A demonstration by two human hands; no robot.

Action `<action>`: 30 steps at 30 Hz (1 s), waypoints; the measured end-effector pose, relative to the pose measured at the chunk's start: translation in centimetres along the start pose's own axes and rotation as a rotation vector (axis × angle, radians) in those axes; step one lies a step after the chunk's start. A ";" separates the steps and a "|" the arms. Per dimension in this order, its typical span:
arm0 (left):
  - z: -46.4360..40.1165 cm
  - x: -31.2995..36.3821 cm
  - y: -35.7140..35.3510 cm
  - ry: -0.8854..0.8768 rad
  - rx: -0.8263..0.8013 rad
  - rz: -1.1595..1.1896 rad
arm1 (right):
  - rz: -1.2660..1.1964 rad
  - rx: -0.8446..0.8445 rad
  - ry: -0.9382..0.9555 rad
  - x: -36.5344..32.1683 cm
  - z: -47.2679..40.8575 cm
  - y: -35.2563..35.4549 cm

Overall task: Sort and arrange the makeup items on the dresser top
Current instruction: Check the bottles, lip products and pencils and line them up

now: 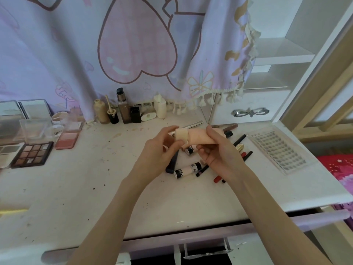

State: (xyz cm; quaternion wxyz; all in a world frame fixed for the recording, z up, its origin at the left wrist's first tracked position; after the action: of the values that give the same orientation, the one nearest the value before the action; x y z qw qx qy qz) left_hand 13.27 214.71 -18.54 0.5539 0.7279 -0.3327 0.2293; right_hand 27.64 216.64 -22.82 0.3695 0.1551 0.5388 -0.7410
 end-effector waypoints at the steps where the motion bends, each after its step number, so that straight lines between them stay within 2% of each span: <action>1: 0.1 0.3 0.1 -0.009 0.004 0.042 | 0.013 -0.003 -0.002 0.0 0.0 0.1; 3: 0.4 0.8 0.1 -0.063 -0.015 0.061 | 0.025 -0.003 -0.012 0.2 -0.1 0.2; 6: 0.7 1.2 -0.1 -0.127 -0.043 -0.070 | 0.002 0.008 -0.043 0.5 -0.2 0.2; 11: 0.3 0.3 0.9 -0.041 0.051 -0.045 | 0.012 -0.015 -0.079 0.9 -0.1 -0.4; 16: -0.4 -0.5 1.5 0.012 0.083 -0.181 | 0.041 -0.034 -0.065 0.4 -0.3 -0.5; 24: -0.9 -2.0 2.1 0.161 0.141 0.123 | 0.118 -0.148 -0.118 0.2 -0.9 -1.1; 30: -1.8 -5.4 3.1 0.356 0.268 0.123 | 0.278 -0.010 0.034 -2.6 -3.7 -1.2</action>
State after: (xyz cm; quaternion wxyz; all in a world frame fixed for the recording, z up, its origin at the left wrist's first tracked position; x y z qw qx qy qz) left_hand 7.40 217.14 -19.85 0.4874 0.7214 -0.2401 0.4294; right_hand 27.93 221.18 -21.78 0.4601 0.2388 0.5219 -0.6774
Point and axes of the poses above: each hand's wrist, its own z-axis away from the middle knuckle, its own y-axis out of the back of the hand, x = y × z, the point moved 9 cm from there along -z, towards the middle knuckle, and after that the axes turned 9 degrees about -z, right-handed, at the moved point
